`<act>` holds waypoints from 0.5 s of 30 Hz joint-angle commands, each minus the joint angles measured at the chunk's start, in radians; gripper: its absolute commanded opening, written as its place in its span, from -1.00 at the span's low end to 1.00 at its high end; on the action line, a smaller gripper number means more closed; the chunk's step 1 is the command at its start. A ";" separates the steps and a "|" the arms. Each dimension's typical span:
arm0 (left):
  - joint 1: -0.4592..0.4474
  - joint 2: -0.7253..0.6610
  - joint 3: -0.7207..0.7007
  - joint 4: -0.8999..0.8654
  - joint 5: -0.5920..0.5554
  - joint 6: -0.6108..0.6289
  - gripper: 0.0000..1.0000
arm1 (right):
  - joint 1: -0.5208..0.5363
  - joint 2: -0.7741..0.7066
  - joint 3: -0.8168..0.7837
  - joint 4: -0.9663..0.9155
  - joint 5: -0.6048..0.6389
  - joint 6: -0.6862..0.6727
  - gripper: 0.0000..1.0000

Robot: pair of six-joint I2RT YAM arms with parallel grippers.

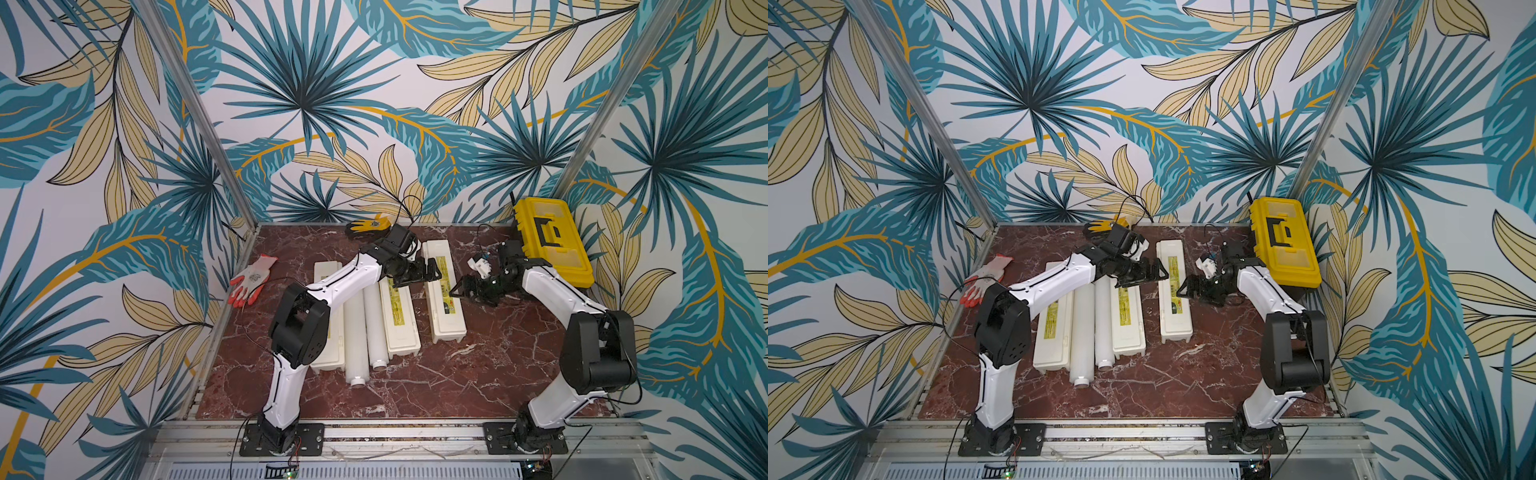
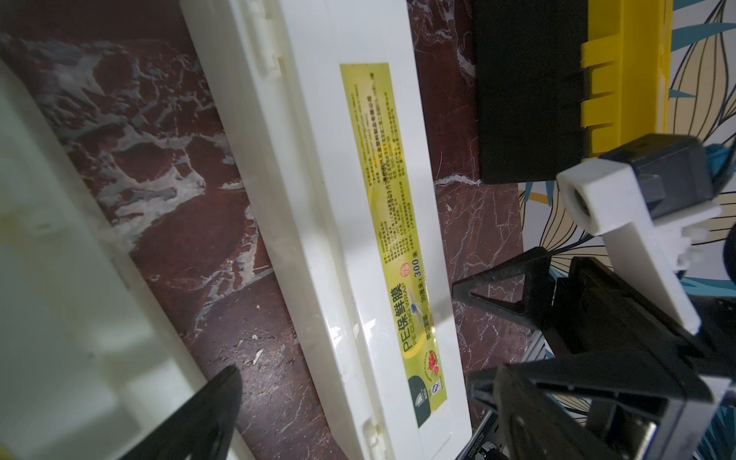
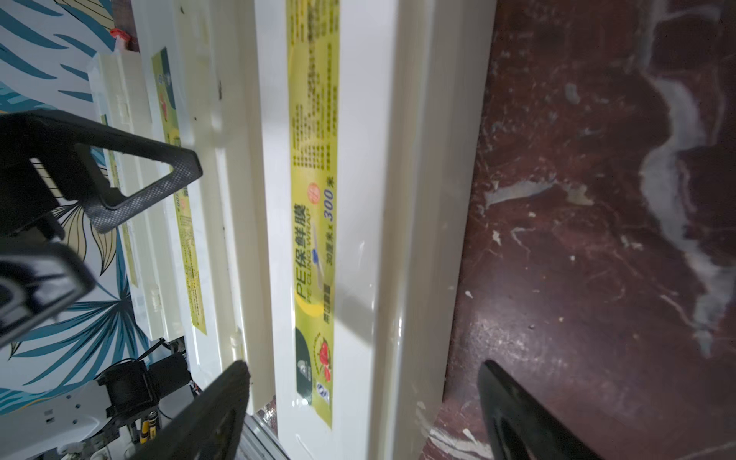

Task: Put plastic wrap rolls into dispensers
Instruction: Close the lid on the plastic wrap cutting box.

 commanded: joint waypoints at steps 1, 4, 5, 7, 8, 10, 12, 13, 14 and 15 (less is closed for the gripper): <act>-0.003 0.023 0.003 0.026 -0.014 -0.034 1.00 | -0.004 -0.038 -0.049 0.045 -0.071 0.022 0.76; -0.007 0.032 -0.021 0.050 -0.011 -0.058 0.93 | -0.008 -0.028 -0.093 0.062 -0.091 0.041 0.74; -0.009 0.039 -0.022 0.050 -0.010 -0.062 0.92 | -0.011 -0.021 -0.104 0.067 -0.099 0.045 0.71; -0.015 0.057 -0.024 0.063 -0.002 -0.073 0.86 | -0.021 -0.004 -0.126 0.070 -0.125 0.051 0.63; -0.017 0.066 -0.025 0.064 0.002 -0.080 0.84 | -0.026 0.003 -0.136 0.071 -0.128 0.051 0.60; -0.017 0.082 -0.036 0.076 0.005 -0.097 0.78 | -0.042 0.024 -0.156 0.067 -0.134 0.054 0.51; -0.017 0.080 -0.064 0.093 0.004 -0.113 0.70 | -0.058 0.064 -0.163 0.037 -0.134 0.046 0.36; -0.017 0.076 -0.080 0.104 -0.002 -0.120 0.69 | -0.062 0.090 -0.161 0.020 -0.127 0.041 0.28; -0.017 0.075 -0.096 0.115 -0.002 -0.124 0.67 | -0.064 0.112 -0.154 -0.002 -0.107 0.039 0.19; -0.017 0.076 -0.104 0.120 -0.001 -0.128 0.66 | -0.064 0.129 -0.146 -0.021 -0.085 0.035 0.14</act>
